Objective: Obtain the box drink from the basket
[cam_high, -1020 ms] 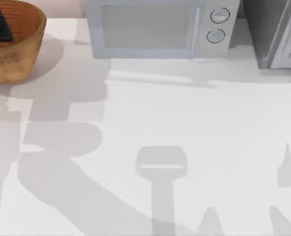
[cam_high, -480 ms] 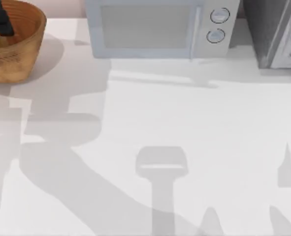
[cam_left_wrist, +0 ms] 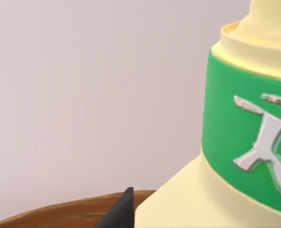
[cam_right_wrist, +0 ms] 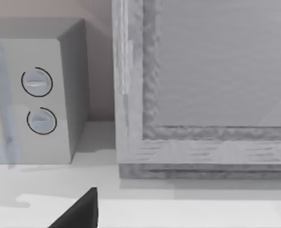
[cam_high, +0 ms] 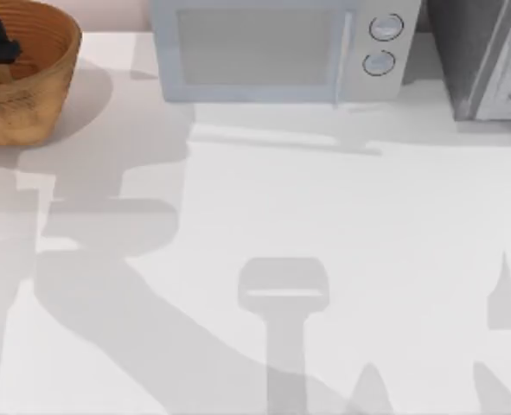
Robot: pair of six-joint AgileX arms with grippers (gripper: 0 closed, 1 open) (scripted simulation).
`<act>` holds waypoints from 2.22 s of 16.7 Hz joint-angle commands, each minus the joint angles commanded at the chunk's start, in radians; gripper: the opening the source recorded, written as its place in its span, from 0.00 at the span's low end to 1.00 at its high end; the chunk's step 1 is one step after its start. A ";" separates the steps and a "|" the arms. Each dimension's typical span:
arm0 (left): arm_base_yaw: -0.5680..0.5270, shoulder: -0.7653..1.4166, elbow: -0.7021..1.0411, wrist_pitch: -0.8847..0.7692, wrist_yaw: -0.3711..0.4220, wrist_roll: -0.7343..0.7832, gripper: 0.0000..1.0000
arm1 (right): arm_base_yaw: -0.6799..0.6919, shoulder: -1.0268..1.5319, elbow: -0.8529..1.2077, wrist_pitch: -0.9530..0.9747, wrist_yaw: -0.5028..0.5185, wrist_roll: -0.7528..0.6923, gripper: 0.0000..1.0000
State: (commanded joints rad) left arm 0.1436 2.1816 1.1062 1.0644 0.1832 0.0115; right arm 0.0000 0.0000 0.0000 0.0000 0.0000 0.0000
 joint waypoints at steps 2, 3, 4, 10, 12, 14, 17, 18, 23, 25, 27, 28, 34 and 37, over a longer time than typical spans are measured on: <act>0.000 0.000 0.000 0.000 0.000 0.000 0.17 | 0.000 0.000 0.000 0.000 0.000 0.000 1.00; 0.000 0.000 0.000 0.000 0.000 0.000 0.10 | 0.000 0.000 0.000 0.000 0.000 0.000 1.00; 0.000 0.000 0.000 0.000 0.000 0.000 0.02 | 0.000 0.000 0.000 0.000 0.000 0.000 1.00; 0.000 0.000 0.000 0.000 0.000 0.000 0.00 | 0.000 0.000 0.000 0.000 0.000 0.000 1.00; 0.000 0.000 0.000 0.000 0.000 0.000 0.00 | 0.000 0.000 0.000 0.000 0.000 0.000 1.00; 0.006 -0.021 -0.001 -0.004 0.000 0.003 0.00 | 0.000 0.000 0.000 0.000 0.000 0.000 1.00; 0.007 -0.042 0.015 -0.061 -0.001 -0.001 0.00 | 0.000 0.000 0.000 0.000 0.000 0.000 1.00; 0.007 -0.057 0.028 -0.091 -0.002 -0.001 0.00 | 0.000 0.000 0.000 0.000 0.000 0.000 1.00; 0.006 -0.170 0.122 -0.289 -0.004 0.001 0.00 | 0.000 0.000 0.000 0.000 0.000 0.000 1.00; 0.005 -0.218 0.163 -0.373 -0.004 0.003 0.00 | 0.000 0.000 0.000 0.000 0.000 0.000 1.00; 0.005 -0.261 0.200 -0.448 -0.005 0.004 0.00 | 0.000 0.000 0.000 0.000 0.000 0.000 1.00; 0.005 -0.280 0.216 -0.481 -0.005 0.005 0.00 | 0.000 0.000 0.000 0.000 0.000 0.000 1.00; 0.004 -0.317 0.248 -0.547 -0.006 0.006 0.00 | 0.000 0.000 0.000 0.000 0.000 0.000 1.00; 0.006 -0.314 0.245 -0.545 -0.006 0.007 0.00 | 0.000 0.000 0.000 0.000 0.000 0.000 1.00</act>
State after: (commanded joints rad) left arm 0.1492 1.8680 1.3509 0.5192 0.1769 0.0190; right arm 0.0000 0.0000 0.0000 0.0000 0.0000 0.0000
